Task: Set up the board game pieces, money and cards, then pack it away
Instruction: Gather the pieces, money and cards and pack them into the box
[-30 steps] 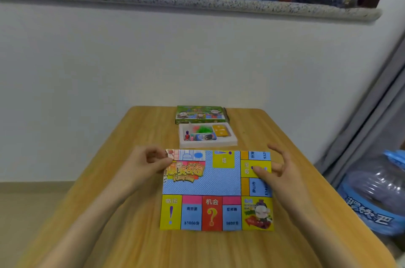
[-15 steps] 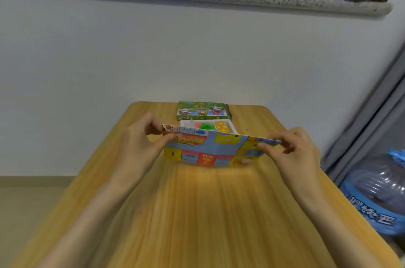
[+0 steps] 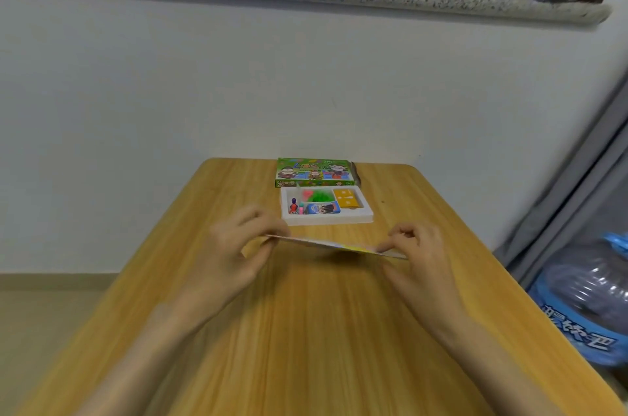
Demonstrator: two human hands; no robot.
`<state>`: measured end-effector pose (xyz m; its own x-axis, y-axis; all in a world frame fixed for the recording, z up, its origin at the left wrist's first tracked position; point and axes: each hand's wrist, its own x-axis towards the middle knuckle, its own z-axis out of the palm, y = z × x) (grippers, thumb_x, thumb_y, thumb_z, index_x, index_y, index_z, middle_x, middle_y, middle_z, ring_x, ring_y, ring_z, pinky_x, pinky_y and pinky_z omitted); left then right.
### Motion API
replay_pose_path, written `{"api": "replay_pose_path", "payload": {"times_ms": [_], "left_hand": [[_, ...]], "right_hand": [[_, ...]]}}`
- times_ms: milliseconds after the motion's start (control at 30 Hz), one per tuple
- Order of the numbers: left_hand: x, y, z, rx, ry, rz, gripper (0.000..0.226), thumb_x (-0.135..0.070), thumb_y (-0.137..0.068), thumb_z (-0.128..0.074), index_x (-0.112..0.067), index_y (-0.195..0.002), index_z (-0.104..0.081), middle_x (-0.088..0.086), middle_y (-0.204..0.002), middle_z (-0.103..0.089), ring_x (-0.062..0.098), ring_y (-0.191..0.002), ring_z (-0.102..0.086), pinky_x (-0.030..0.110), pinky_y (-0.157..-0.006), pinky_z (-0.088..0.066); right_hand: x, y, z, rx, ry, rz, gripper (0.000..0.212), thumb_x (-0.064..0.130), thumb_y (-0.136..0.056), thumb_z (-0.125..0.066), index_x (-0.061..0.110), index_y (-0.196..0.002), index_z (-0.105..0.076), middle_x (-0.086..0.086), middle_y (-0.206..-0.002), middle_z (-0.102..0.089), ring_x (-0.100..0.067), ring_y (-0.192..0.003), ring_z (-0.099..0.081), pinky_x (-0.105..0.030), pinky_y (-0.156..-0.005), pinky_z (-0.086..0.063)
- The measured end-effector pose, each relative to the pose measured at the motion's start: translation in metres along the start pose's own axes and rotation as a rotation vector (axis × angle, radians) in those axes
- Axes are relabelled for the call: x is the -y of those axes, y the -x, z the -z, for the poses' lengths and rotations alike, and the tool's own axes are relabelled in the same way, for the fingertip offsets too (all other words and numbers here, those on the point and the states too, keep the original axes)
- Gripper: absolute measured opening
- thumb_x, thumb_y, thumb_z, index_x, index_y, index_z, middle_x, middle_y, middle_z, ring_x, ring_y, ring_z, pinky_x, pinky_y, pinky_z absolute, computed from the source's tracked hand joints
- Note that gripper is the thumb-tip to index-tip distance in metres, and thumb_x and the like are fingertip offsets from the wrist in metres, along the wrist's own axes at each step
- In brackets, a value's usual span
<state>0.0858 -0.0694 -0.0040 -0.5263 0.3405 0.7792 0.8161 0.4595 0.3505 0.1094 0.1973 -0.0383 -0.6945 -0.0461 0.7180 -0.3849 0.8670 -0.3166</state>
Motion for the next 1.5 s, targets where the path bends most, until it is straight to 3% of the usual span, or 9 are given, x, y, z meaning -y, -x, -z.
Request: {"api": "replay_pose_path", "payload": {"times_ms": [133, 333, 567, 700, 833, 1067, 1233, 1400, 1500], "left_hand": [[-0.016, 0.003, -0.006, 0.106, -0.144, -0.21, 0.022, -0.009, -0.085, -0.051, -0.02, -0.1, -0.062, -0.006, -0.095, -0.057, 0.004, -0.077, -0.057, 0.021, -0.059, -0.045], [-0.031, 0.003, -0.019, 0.104, -0.184, -0.341, 0.021, -0.004, -0.089, -0.05, -0.019, -0.103, -0.055, -0.004, -0.098, -0.062, 0.017, -0.08, -0.063, 0.022, -0.065, -0.046], [-0.005, 0.007, -0.013, 0.102, -0.27, -0.085, 0.04, -0.031, -0.085, -0.052, -0.023, -0.124, -0.048, -0.004, -0.119, -0.061, 0.009, -0.11, -0.05, 0.028, -0.095, -0.039], [0.01, 0.016, -0.015, 0.243, -0.279, 0.072, 0.054, -0.039, -0.09, -0.048, -0.032, -0.141, -0.033, -0.003, -0.147, -0.039, 0.009, -0.131, -0.034, 0.031, -0.108, -0.033], [0.02, 0.026, -0.03, 0.556, -0.375, 0.128, 0.06, -0.059, -0.089, -0.011, -0.047, -0.147, -0.006, -0.009, -0.157, 0.009, 0.004, -0.143, 0.02, 0.034, -0.117, 0.002], [0.023, 0.03, -0.049, 0.851, -0.378, 0.176, 0.106, -0.076, -0.055, 0.032, -0.036, -0.149, 0.004, -0.019, -0.15, 0.02, 0.001, -0.133, 0.031, 0.021, -0.107, 0.019], [0.023, 0.026, -0.052, 0.912, -0.33, 0.22, 0.111, -0.076, -0.054, 0.026, -0.031, -0.152, -0.003, -0.016, -0.158, 0.004, -0.007, -0.133, 0.018, 0.015, -0.107, 0.013], [0.019, 0.02, -0.054, 0.909, -0.287, 0.266, 0.059, -0.051, -0.097, -0.029, -0.03, -0.151, -0.015, -0.013, -0.159, -0.009, 0.004, -0.146, -0.004, 0.02, -0.116, -0.01], [0.02, 0.008, -0.056, 0.952, -0.363, 0.249, 0.054, -0.044, -0.098, -0.041, -0.026, -0.148, -0.03, -0.008, -0.156, -0.024, 0.012, -0.143, -0.022, 0.029, -0.111, -0.029]], "right_hand": [[0.024, 0.007, -0.015, 0.125, -0.094, 0.175, 0.034, 0.039, -0.082, -0.058, 0.022, -0.111, -0.063, 0.004, -0.115, -0.06, -0.011, -0.111, -0.047, -0.023, -0.095, -0.034], [0.042, 0.01, -0.026, 0.197, -0.515, 0.087, 0.03, 0.016, -0.088, -0.049, 0.019, -0.112, -0.066, 0.01, -0.112, -0.065, -0.002, -0.111, -0.055, -0.019, -0.097, -0.04], [0.027, 0.015, -0.019, 0.289, -0.749, -0.333, 0.014, 0.02, -0.091, -0.057, 0.021, -0.083, -0.069, 0.016, -0.081, -0.067, 0.003, -0.08, -0.058, -0.015, -0.072, -0.044], [0.02, 0.011, -0.019, 0.223, -0.882, -0.574, 0.02, 0.004, -0.094, -0.05, 0.018, -0.103, -0.062, 0.009, -0.093, -0.072, -0.006, -0.088, -0.067, -0.017, -0.072, -0.053], [0.013, 0.007, -0.024, 0.262, -0.728, -0.656, 0.024, 0.007, -0.094, -0.053, 0.024, -0.111, -0.05, 0.001, -0.108, -0.067, -0.007, -0.09, -0.066, -0.024, -0.077, -0.055], [0.007, 0.005, -0.032, 0.308, -0.38, -0.549, 0.076, 0.001, -0.087, -0.06, 0.018, -0.146, -0.017, 0.0, -0.131, -0.038, -0.012, -0.112, -0.049, -0.005, -0.084, -0.041], [0.003, 0.01, -0.033, 0.499, -0.084, -0.41, 0.061, 0.02, -0.095, -0.052, 0.015, -0.148, -0.022, -0.004, -0.156, 0.001, -0.019, -0.144, -0.01, -0.021, -0.112, -0.02], [-0.006, 0.01, -0.034, 0.712, 0.153, -0.235, 0.054, 0.038, -0.101, -0.034, 0.019, -0.149, -0.02, 0.001, -0.158, -0.01, -0.014, -0.144, -0.01, -0.026, -0.116, -0.011], [-0.002, 0.004, -0.024, 0.864, 0.209, -0.201, 0.082, 0.068, -0.086, -0.026, 0.02, -0.151, -0.011, 0.002, -0.159, -0.002, -0.015, -0.146, -0.001, -0.029, -0.116, -0.007]]}}
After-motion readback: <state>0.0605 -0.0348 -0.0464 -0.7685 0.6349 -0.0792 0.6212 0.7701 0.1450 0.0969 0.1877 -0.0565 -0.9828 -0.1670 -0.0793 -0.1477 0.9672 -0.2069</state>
